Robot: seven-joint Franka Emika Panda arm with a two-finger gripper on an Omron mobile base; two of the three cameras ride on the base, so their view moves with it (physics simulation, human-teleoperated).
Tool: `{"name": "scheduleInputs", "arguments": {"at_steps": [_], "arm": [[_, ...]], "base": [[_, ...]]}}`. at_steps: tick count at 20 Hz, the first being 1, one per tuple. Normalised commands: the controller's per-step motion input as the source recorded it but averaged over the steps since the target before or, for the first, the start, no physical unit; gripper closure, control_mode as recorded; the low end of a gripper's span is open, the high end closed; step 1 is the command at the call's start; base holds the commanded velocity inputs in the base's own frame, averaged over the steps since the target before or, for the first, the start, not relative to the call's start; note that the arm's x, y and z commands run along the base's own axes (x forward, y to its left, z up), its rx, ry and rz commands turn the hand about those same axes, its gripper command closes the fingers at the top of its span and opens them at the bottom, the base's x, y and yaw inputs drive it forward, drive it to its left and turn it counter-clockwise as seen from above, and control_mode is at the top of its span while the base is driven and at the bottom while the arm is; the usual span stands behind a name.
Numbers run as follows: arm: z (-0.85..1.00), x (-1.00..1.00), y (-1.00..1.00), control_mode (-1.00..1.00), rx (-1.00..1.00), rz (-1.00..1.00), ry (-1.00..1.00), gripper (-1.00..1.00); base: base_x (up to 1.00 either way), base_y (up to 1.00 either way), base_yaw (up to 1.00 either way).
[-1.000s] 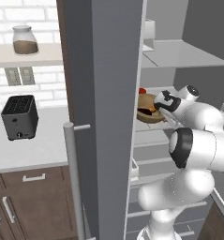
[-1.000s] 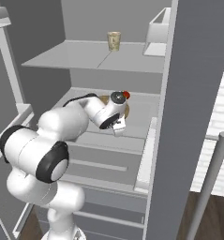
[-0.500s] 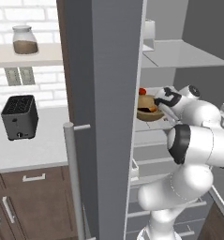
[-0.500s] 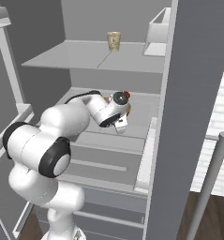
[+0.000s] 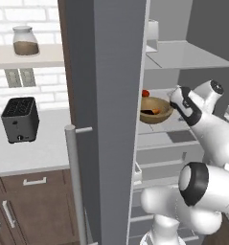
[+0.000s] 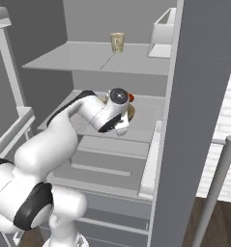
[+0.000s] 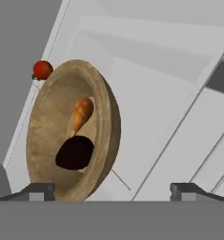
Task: Pick the chicken drumstick and avocado from their plates and place them in the bowl. Then put the bowl in the fridge.
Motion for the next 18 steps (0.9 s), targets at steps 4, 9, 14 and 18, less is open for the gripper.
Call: {"name": "scheduleInputs", "arguments": {"at_steps": [4,9,14,18], "arm": [[0.45,-0.94,0.2,-1.0,-0.05,0.0,-0.04,-1.0],[0.24,-0.59,0.26,-1.0,0.0,0.0,0.0,-1.0],[0.37,-0.7,0.12,-1.0,0.0,0.0,0.0,-1.0],[0.56,-0.76,-0.01,-1.0,0.0,0.0,-0.04,-1.0]], "base": [[0.0,0.0,0.0],[0.0,0.0,0.0],[0.0,0.0,0.0],[0.0,0.0,0.0]]}}
